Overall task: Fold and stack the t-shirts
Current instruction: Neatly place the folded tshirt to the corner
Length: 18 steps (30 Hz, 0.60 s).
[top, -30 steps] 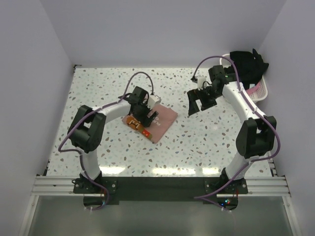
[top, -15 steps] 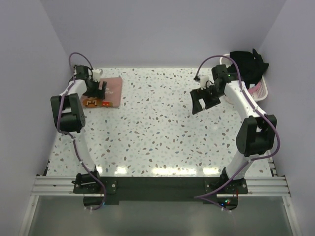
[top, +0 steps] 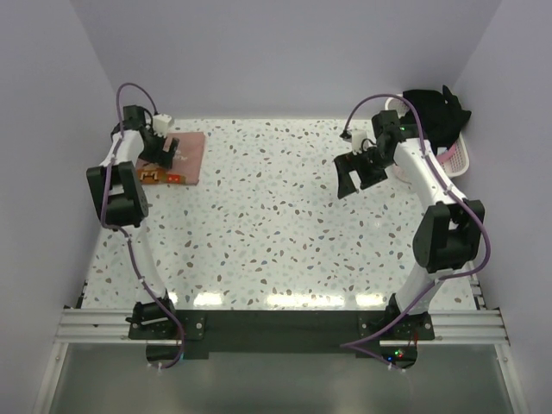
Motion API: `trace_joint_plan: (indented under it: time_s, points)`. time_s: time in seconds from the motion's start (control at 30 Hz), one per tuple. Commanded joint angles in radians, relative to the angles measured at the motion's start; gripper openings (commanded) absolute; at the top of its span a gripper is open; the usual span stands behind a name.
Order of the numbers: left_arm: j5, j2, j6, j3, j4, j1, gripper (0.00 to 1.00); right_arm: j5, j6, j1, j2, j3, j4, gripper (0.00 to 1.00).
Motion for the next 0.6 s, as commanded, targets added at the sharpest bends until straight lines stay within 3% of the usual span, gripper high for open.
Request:
trace_joint_plan:
  time_s: [0.0, 0.1, 0.3, 0.43, 0.57]
  points:
    - [-0.025, -0.029, 0.071, 0.118, -0.125, 0.033, 1.0, 0.003, -0.019, -0.003, 0.013, 0.068, -0.037, 0.99]
    - [0.018, -0.096, 0.074, 0.179, -0.184, 0.036, 1.0, -0.02, -0.026, -0.003, 0.029, 0.092, -0.055, 0.99]
    - [0.079, -0.3, 0.063, -0.089, -0.19, 0.036, 1.0, -0.054, -0.037, -0.003, 0.028, 0.057, -0.05, 0.99]
    - [0.119, -0.423, 0.065, -0.368, -0.149, 0.039, 1.0, -0.061, -0.043, -0.004, 0.02, 0.033, -0.043, 0.99]
    - [0.113, -0.443, 0.006, -0.501, -0.077, 0.023, 1.0, -0.069, -0.042, -0.004, 0.008, 0.008, -0.018, 0.99]
